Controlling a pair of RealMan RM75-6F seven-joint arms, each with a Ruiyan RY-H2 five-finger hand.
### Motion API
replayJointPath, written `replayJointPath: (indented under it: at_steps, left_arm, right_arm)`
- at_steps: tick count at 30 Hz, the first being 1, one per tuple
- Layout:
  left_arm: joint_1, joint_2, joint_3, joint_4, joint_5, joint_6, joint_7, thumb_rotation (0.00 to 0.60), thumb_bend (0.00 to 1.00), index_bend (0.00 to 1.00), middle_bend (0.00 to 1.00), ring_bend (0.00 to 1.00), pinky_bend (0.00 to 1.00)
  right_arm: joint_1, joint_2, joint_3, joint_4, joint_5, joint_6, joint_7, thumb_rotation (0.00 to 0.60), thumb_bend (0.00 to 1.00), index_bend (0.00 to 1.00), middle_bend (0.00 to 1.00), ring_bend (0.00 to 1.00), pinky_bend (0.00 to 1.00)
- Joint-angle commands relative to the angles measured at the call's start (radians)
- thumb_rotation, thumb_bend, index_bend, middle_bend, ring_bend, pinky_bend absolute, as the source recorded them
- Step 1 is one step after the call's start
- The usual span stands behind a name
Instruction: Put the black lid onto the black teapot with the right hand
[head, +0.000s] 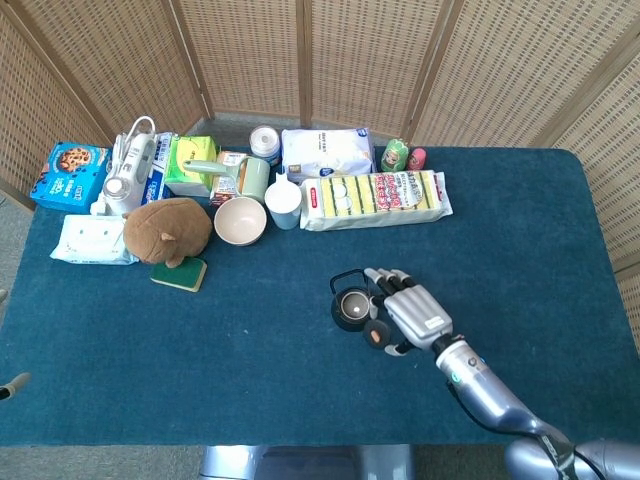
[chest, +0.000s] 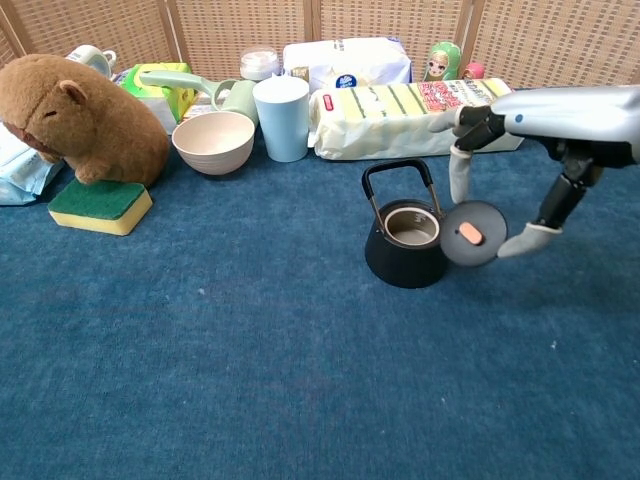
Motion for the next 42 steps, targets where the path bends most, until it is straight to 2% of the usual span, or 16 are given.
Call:
replayJointPath:
  at_steps: [1, 15, 39, 42]
  left_arm:
    - [0.001, 0.002, -0.001, 0.004, -0.002, 0.002, -0.009, 0.600, 0.09, 0.00, 0.00, 0.00, 0.00]
    - [0.000, 0.008, -0.001, 0.009, -0.002, 0.001, -0.029, 0.600, 0.09, 0.00, 0.00, 0.00, 0.00]
    - [0.002, 0.014, -0.001, 0.018, 0.002, 0.006, -0.056, 0.600, 0.09, 0.00, 0.00, 0.00, 0.00]
    - [0.003, 0.015, 0.000, 0.018, 0.002, 0.007, -0.059, 0.600, 0.09, 0.00, 0.00, 0.00, 0.00]
  right_arm:
    - [0.051, -0.027, 0.043, 0.054, 0.104, -0.037, 0.016, 0.600, 0.21, 0.48, 0.00, 0.00, 0.00]
    - [0.146, -0.093, 0.055, 0.141, 0.288, -0.040, -0.025, 0.600, 0.21, 0.48, 0.00, 0.00, 0.00]
    - [0.223, -0.163, 0.032, 0.209, 0.408, -0.017, -0.060, 0.600, 0.21, 0.49, 0.00, 0.00, 0.00]
    - [0.227, -0.172, 0.027, 0.218, 0.414, -0.008, -0.066, 0.600, 0.21, 0.46, 0.00, 0.00, 0.00]
